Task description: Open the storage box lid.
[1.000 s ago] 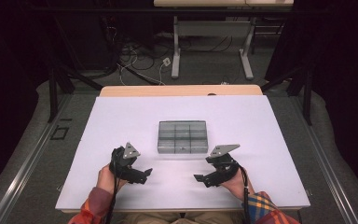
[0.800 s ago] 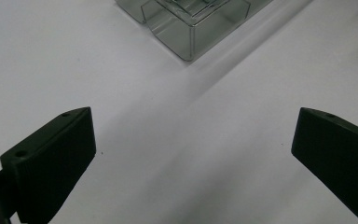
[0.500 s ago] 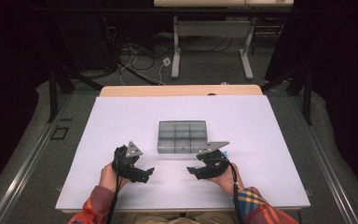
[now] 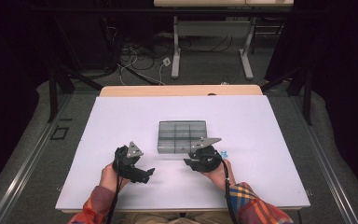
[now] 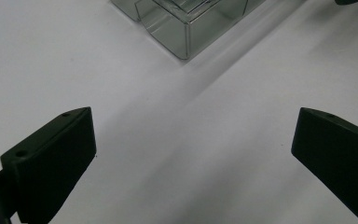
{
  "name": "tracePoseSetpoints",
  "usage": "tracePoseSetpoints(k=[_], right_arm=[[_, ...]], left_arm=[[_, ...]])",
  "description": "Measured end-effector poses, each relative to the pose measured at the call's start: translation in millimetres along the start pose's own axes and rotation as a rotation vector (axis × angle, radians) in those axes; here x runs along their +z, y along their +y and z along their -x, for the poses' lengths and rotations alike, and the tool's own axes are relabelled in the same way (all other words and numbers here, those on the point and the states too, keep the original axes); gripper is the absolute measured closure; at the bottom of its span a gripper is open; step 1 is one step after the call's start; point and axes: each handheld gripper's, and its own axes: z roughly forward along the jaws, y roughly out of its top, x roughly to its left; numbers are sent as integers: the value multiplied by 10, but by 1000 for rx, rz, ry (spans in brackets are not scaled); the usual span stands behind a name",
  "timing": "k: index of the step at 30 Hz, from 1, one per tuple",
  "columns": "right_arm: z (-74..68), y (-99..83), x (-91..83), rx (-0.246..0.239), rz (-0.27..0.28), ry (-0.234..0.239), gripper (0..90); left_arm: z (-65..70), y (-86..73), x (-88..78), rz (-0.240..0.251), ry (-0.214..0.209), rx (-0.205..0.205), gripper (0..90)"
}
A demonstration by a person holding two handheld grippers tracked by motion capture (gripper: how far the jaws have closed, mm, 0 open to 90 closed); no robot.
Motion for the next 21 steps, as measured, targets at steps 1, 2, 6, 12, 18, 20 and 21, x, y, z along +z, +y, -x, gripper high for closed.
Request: tracePoseSetpoints(k=[1,2,6,12,18,20,21], right_arm=[[5,8,3,-1,-4,0,683],[11,18,6,3,-6,1,693],[55,39,15,14,6,-7,723],[106,45,46,42,12,-9,766],[94,51,117,52,1,-12,819],[84,53,139,58,14,-19,835],[84,54,142,60,19,-23,844]], left_arm=[[-1,-2,-1,1,1,-1,0],[-2,-4,-2,1,2,-1,0],[-7,-10,-2,-1,5,1,0],[-3,-3,13,-1,4,-2,0],[2,0,12,0,5,2,0],[0,-1,7,-1,5,4,0],[0,-4,8,3,5,3,0]])
